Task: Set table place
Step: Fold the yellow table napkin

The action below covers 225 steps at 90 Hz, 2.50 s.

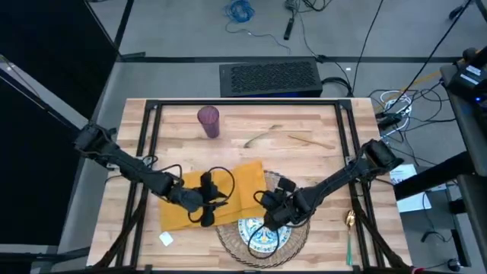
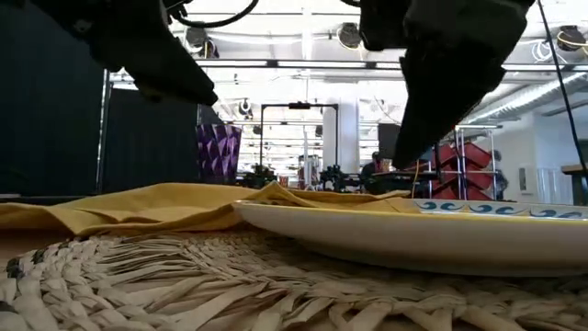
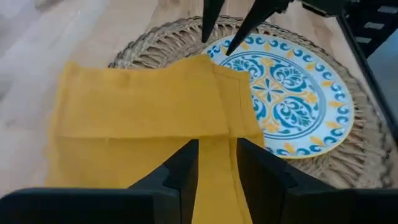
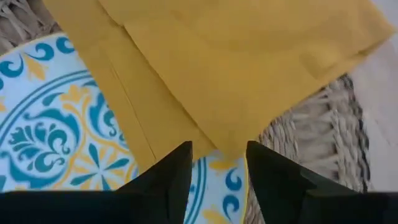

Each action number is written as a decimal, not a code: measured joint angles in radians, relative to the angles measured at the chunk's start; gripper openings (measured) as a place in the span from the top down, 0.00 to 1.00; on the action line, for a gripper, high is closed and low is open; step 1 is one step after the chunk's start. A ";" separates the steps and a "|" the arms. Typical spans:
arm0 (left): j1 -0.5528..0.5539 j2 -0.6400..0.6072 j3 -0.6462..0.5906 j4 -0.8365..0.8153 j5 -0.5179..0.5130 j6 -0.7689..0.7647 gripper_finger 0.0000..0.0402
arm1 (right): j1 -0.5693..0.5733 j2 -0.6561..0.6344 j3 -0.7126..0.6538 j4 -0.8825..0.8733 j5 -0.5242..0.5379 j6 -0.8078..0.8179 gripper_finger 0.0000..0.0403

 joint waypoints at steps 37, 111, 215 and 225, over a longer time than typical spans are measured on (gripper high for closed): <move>-0.001 0.000 0.000 -0.055 -0.028 0.011 0.77 | -0.098 0.000 -0.029 -0.039 -0.102 0.249 0.64; -0.015 0.000 0.000 -0.087 0.015 -0.010 0.77 | -0.166 -0.018 -0.029 0.057 -0.235 0.237 0.64; -0.015 -0.001 0.000 -0.095 0.045 -0.016 0.77 | -0.187 0.012 -0.029 0.066 -0.243 0.177 0.98; -0.015 -0.001 0.000 -0.097 0.045 -0.015 0.77 | -0.196 0.011 -0.028 0.066 -0.273 0.170 0.99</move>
